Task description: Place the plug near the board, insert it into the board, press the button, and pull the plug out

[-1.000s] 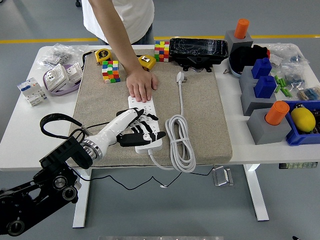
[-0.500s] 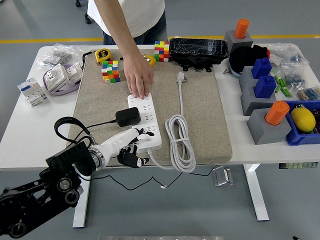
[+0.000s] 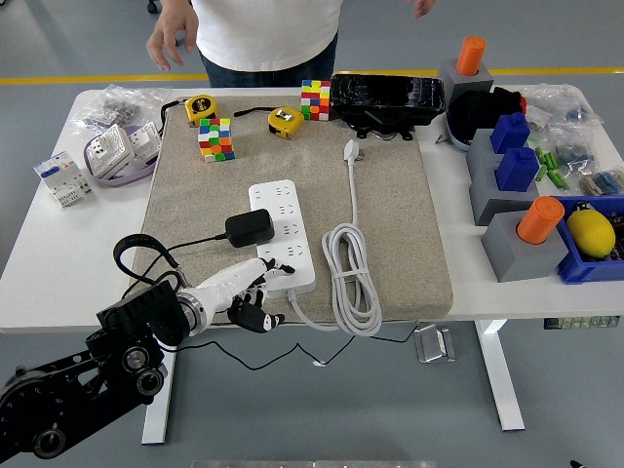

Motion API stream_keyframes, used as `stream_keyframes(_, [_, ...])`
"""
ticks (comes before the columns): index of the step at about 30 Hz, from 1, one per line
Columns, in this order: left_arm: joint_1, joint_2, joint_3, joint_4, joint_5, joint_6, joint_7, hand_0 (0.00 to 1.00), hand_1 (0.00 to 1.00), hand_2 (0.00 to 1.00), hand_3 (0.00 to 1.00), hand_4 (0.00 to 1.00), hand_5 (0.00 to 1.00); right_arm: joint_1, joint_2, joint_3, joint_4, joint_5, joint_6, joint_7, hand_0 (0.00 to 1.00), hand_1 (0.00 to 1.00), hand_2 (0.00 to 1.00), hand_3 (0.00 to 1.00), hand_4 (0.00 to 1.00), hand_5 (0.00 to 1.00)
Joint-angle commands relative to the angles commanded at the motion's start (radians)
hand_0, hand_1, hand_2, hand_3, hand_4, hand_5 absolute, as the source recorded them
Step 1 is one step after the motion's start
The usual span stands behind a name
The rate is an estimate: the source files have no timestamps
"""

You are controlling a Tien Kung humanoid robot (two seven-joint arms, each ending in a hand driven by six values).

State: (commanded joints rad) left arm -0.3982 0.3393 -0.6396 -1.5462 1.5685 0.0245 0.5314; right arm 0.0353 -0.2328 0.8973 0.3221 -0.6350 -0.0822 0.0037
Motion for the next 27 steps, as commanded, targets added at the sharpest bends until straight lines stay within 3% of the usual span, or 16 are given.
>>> stream_keyframes(27, [0.004, -0.006, -0.012, 0.021, -0.006, 0.005, -0.006, 0.064, 0.076, 0.142, 0.872, 0.755, 0.002, -0.005, 0.004, 0.022, 0.012, -0.012, -0.001, 0.0, 0.612, 0.643, 0.646, 0.553, 0.954, 0.491])
